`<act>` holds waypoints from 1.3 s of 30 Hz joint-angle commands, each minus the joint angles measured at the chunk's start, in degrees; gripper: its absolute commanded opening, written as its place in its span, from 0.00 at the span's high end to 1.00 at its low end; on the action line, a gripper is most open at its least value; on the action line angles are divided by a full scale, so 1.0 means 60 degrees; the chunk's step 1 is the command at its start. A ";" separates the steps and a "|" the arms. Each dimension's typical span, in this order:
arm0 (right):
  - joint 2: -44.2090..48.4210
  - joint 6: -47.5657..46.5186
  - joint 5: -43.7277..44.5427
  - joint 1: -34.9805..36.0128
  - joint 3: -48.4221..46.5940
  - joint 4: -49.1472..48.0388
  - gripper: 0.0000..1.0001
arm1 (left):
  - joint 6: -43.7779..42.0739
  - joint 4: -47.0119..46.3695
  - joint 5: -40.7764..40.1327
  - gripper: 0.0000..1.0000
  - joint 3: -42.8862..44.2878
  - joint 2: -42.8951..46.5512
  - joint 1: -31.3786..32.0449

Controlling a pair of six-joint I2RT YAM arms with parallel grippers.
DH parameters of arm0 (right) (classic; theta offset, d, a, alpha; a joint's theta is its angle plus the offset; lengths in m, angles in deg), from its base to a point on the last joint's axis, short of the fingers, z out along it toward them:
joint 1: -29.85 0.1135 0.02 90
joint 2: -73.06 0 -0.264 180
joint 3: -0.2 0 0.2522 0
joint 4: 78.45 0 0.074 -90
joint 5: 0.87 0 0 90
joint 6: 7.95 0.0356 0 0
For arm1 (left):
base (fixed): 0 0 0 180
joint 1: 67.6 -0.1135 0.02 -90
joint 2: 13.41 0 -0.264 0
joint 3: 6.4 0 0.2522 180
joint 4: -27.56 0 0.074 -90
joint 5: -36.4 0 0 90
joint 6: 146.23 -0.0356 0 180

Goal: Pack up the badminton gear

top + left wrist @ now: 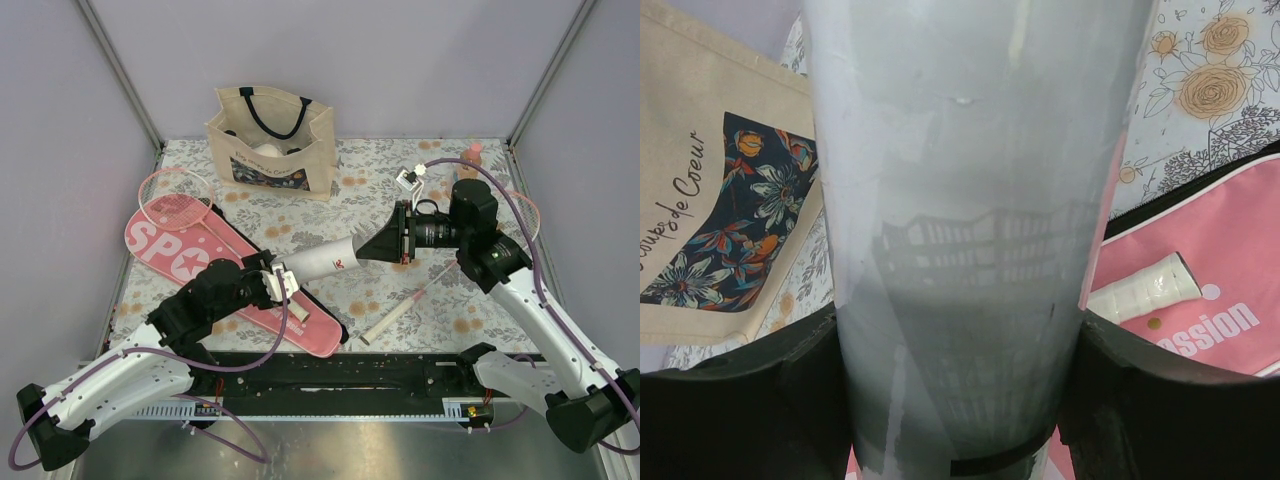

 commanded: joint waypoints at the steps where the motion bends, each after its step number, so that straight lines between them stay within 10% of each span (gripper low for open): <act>1: 0.0079 0.1108 -0.0735 -0.0018 0.0307 -0.1744 1.00 | -0.0095 -0.0925 0.0446 0.47 0.0401 0.0134 0.0019; 18: -0.0697 0.2794 -0.1190 -0.0018 0.1303 -0.4118 0.99 | 0.0212 -0.1438 0.1104 0.48 0.0225 0.0545 0.0018; 30: -0.0858 0.6205 -0.0751 -0.0018 0.1509 -0.7589 0.62 | 0.0447 -0.1424 0.1149 0.48 0.0064 0.0794 0.0018; 39: -0.0375 0.4292 0.0390 -0.0033 0.1085 -0.4812 0.58 | 0.0359 -0.1467 0.0783 0.48 -0.0024 0.0794 0.0019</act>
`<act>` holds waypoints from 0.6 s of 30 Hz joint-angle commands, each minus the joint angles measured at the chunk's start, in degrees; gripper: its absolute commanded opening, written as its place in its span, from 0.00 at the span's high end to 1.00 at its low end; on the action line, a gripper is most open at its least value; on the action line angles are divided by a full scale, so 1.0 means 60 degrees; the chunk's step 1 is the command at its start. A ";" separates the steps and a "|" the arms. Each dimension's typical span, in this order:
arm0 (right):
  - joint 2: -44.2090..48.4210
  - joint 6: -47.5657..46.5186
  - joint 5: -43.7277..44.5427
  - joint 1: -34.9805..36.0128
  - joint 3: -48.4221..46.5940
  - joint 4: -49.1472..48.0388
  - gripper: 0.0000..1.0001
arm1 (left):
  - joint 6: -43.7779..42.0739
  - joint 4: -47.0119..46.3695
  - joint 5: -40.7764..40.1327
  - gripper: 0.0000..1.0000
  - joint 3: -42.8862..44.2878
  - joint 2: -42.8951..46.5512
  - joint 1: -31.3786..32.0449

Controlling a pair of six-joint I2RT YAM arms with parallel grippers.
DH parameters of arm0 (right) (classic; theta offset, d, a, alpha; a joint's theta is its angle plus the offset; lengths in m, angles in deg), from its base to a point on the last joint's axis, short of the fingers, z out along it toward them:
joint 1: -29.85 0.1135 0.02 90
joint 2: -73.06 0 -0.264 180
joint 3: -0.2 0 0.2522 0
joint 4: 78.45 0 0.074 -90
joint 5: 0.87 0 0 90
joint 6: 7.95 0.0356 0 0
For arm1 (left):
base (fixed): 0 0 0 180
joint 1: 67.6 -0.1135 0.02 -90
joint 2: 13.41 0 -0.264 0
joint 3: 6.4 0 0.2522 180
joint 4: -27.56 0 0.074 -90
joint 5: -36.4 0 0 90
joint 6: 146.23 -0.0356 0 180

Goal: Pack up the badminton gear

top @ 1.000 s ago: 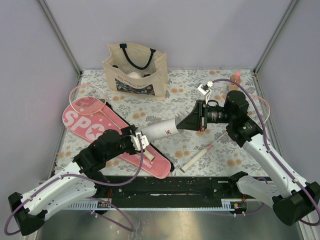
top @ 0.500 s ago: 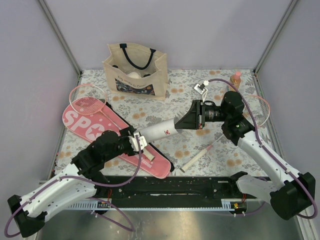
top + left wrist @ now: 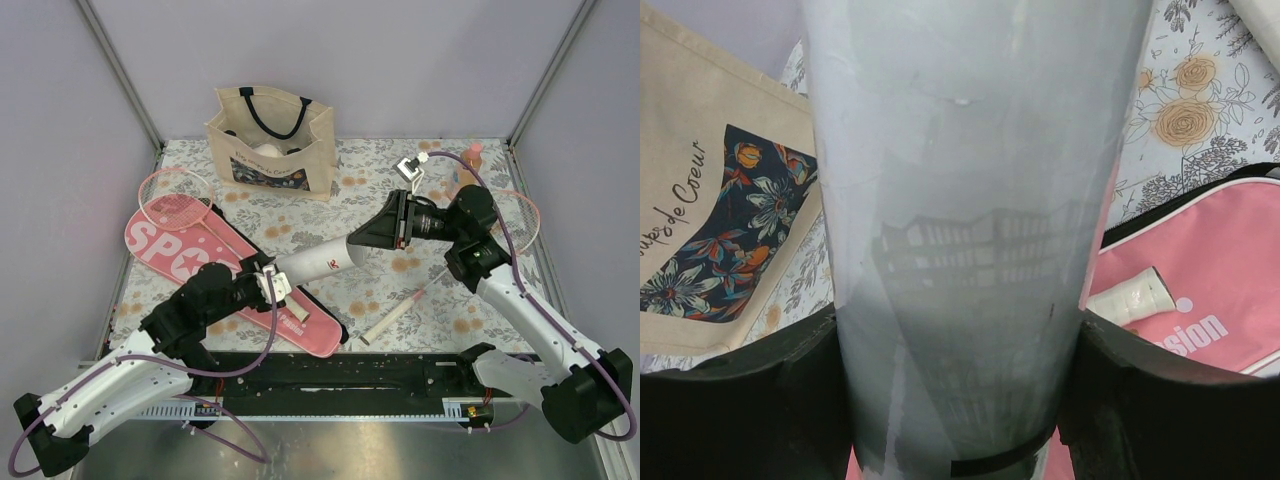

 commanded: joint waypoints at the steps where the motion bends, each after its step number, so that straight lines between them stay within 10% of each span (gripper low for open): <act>1: 0.0284 -0.1195 0.1141 0.0022 -0.0329 0.1485 0.58 | -0.0071 -0.1471 0.0287 0.48 0.0104 0.0131 0.0099; 18: -0.0668 0.1260 0.2021 0.0022 0.1238 -0.2257 0.52 | 0.2461 -0.3038 0.0932 0.47 0.1186 -0.0747 0.0128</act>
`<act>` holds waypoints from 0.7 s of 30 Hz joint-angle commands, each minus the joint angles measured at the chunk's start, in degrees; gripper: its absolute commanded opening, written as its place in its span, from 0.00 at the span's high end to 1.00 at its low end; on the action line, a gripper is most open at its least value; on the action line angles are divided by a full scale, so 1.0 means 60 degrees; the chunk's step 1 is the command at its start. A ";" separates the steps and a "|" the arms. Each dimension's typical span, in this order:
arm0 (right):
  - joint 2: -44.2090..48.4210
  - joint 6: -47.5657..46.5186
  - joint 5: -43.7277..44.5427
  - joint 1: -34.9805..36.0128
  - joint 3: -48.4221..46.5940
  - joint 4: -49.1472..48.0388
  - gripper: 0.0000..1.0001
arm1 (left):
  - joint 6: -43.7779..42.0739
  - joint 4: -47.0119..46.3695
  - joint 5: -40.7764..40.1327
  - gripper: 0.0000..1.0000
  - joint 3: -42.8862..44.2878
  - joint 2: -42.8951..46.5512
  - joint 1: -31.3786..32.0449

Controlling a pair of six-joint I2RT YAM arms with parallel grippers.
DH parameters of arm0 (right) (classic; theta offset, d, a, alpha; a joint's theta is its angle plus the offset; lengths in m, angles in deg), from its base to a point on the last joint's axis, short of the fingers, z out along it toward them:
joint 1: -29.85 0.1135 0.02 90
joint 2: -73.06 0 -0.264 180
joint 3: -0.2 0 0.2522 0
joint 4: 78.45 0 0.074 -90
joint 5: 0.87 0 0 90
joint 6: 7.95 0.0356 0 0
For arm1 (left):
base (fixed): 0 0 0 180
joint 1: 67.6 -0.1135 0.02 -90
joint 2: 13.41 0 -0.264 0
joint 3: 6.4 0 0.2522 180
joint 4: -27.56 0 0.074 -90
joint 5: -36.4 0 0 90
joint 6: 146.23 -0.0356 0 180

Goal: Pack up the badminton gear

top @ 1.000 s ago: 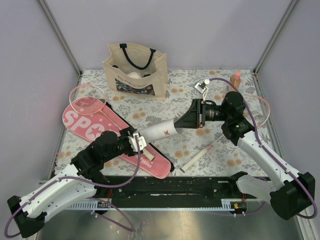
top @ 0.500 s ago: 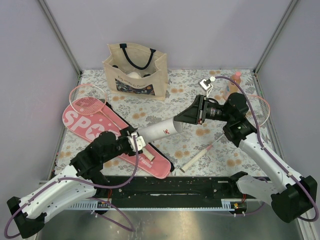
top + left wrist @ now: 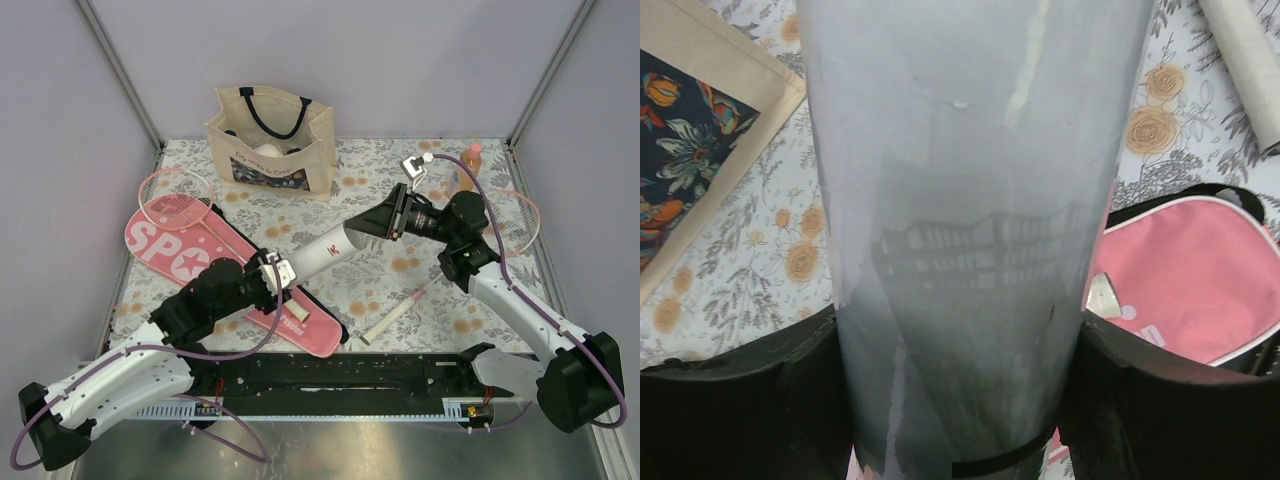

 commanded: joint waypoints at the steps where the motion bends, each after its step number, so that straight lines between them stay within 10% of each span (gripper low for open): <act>1: -0.0194 0.1578 0.0623 0.0145 0.0611 -0.1950 0.51 | 0.1103 -0.3064 0.0990 0.46 0.1369 -0.0150 0.0161; 11: -0.0107 0.2184 0.1796 0.0145 0.0232 -0.2163 0.44 | 0.2745 -0.3181 0.0844 0.46 0.2323 -0.0971 0.0146; 21: 0.1401 -0.0685 0.3902 0.0145 -0.1596 0.2520 0.28 | 0.4517 -0.2685 0.0273 0.46 0.3376 -0.1249 0.0161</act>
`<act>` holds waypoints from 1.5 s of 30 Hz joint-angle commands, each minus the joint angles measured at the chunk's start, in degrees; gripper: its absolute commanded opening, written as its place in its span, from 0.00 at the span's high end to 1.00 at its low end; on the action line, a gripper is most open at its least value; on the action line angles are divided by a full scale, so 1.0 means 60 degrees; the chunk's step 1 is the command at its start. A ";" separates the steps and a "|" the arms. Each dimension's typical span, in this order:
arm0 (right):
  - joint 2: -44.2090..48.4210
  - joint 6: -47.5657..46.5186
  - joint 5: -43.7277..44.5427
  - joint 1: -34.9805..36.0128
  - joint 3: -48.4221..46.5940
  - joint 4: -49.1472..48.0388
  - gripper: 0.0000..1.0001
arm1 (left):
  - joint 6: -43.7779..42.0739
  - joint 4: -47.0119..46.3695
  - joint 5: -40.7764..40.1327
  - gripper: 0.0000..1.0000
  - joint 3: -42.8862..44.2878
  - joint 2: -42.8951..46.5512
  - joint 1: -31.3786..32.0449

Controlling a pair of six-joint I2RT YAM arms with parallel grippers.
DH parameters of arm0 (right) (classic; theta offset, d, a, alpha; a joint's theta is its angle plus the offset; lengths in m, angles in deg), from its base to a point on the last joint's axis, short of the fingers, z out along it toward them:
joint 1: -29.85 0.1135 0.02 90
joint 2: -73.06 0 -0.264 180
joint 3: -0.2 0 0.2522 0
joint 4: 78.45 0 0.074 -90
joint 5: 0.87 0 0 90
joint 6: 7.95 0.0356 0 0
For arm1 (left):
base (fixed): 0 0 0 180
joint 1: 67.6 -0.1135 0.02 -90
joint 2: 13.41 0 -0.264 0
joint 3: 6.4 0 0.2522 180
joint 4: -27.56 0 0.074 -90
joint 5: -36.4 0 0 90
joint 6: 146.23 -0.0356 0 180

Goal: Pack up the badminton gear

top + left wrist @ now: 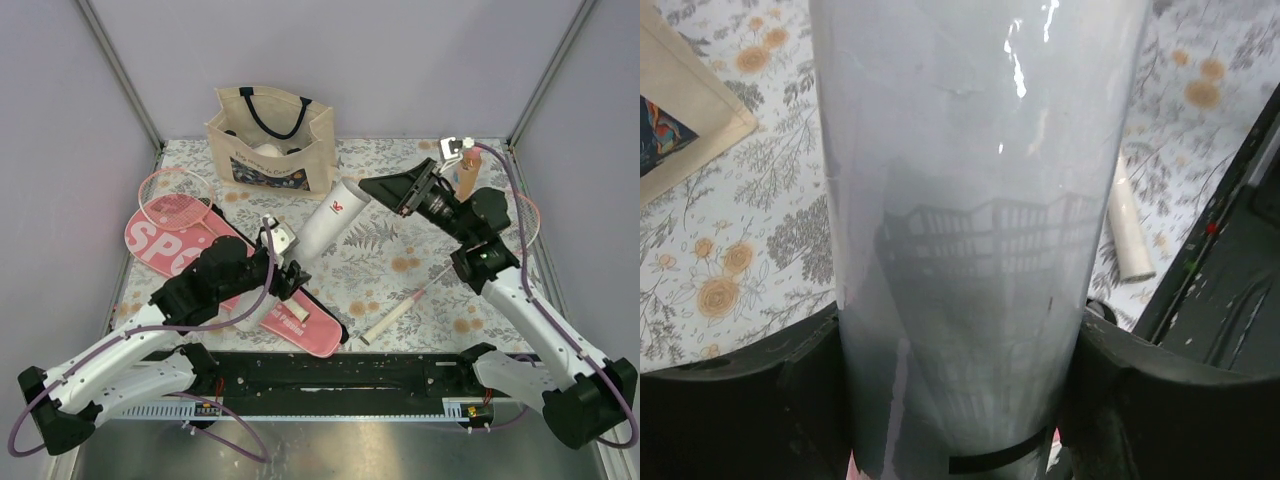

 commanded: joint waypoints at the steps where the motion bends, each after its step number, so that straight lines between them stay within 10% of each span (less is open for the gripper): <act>1: 0.1004 -0.1597 0.1128 0.0189 -0.1339 0.3005 0.24 | 0.1393 -0.2499 -0.0296 0.46 0.1439 0.0182 0.0022; 12: 0.2018 -0.2567 0.1633 0.0189 -0.1153 0.3188 0.02 | 0.2711 -0.2423 -0.0195 0.46 0.1293 0.0255 0.0037; 33: -0.0545 -0.2538 0.1219 0.2078 -0.0245 -0.0168 0.00 | 0.4061 -0.3097 0.0772 0.38 0.1103 -0.0844 0.0051; 45: -0.1453 -0.1719 0.0927 0.2504 -0.0156 -0.1633 0.26 | 0.3959 -0.2936 0.0831 0.24 0.0942 -0.0917 0.0052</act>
